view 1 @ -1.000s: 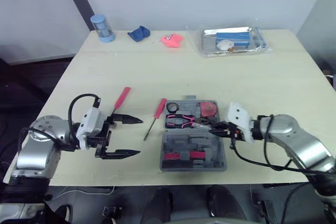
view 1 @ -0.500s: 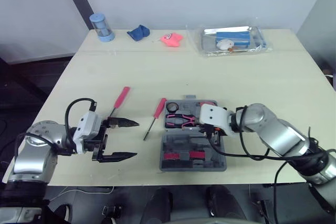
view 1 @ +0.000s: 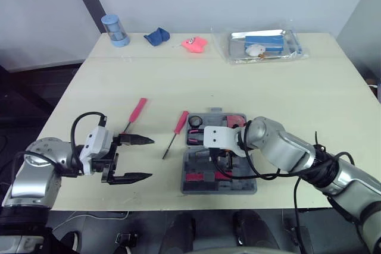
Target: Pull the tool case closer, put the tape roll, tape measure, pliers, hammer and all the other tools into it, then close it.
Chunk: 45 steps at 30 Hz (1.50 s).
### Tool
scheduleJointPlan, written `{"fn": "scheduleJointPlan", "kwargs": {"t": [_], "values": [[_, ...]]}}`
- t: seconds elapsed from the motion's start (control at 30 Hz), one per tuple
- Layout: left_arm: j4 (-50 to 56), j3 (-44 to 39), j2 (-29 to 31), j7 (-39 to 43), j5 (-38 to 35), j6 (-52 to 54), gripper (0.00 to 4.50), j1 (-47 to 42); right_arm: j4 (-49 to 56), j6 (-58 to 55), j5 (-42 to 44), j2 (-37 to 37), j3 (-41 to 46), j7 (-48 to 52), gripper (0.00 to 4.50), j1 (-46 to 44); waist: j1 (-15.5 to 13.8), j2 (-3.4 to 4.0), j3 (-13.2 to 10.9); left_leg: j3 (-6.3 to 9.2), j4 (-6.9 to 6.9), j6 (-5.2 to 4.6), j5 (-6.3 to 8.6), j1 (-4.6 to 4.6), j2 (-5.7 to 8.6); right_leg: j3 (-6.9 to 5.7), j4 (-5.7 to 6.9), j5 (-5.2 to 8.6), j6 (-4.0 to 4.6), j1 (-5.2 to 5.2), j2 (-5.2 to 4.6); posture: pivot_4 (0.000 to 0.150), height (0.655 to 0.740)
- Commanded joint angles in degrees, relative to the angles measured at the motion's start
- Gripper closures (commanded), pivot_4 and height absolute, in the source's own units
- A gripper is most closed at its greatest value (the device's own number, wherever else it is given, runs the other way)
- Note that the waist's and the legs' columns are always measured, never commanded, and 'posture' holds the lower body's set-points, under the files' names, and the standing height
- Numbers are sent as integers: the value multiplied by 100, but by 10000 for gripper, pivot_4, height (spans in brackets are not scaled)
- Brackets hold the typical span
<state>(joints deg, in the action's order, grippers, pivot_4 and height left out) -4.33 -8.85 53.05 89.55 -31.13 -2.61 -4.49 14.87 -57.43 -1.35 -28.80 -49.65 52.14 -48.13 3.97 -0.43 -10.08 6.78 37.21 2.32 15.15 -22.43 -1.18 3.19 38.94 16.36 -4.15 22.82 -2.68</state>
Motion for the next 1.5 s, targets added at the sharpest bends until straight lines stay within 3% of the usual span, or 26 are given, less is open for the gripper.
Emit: {"fn": "scheduleJointPlan", "kwargs": {"t": [0.03, 0.43, 0.7, 1.2, 1.23, 1.3, 1.4, 1.5], "values": [[168, -193, 113, 176, -93, -8, 0, 54, -33, 215, -137, -34, 16, -1, 44670, 4, 1, 1, -1, 0, 0, 0, 0, 0, 0, 0, 0, 0, 0, 0, 0, 1500, 7400], [216, -238, 151, 183, -107, 0, 0, 144, -649, 1278, -298, -277, 274, 141, 44670, 364, -1, -1, 0, 1, 1, 0, 0, 0, 0, -1, 1, 0, 0, -1, 0, 1500, 7400], [224, -283, 126, 169, -93, -29, 0, 207, -794, 1108, -519, 400, 149, -20, 44670, 341, 70, -2, 1, 2, 1, -1, -1, 8, -2, -1, 12, -4, 6, -1, 3, 1500, 7400], [135, -226, 13, 134, -25, -94, 0, 130, -850, 1171, -650, 582, 249, 147, 44670, 243, 97, -1, 1, 6, 1, 0, -1, 5, -1, -3, 9, -4, 7, -1, 2, 1500, 7400], [137, -229, 8, 133, -26, -96, 0, 136, -829, 1171, -655, 548, 249, 187, 37228, 235, 97, -1, 1, 5, 1, 0, -1, 5, -1, -3, 8, -4, 7, -1, 3, 1500, 7400], [147, -238, -3, 128, -24, -104, 0, 162, -780, 1195, -682, 461, 285, 231, 27965, 236, 96, -1, 0, 6, 1, 0, -1, 4, -1, -4, 8, -4, 6, -1, 2, 1500, 7400], [146, -246, -23, 123, -22, -112, 0, 186, -732, 1290, -686, 337, 392, 281, 20114, 249, 85, -1, 0, 5, 1, 0, -1, 4, -1, -3, 8, -4, 6, -1, 2, 1500, 7400], [150, -242, -53, 110, -15, -117, 0, 198, -670, 1398, -658, 208, 519, 299, 20114, 275, 76, -1, 0, 5, 1, 0, -1, 4, -1, -4, 8, -4, 6, -1, 2, 1500, 7400]]}}
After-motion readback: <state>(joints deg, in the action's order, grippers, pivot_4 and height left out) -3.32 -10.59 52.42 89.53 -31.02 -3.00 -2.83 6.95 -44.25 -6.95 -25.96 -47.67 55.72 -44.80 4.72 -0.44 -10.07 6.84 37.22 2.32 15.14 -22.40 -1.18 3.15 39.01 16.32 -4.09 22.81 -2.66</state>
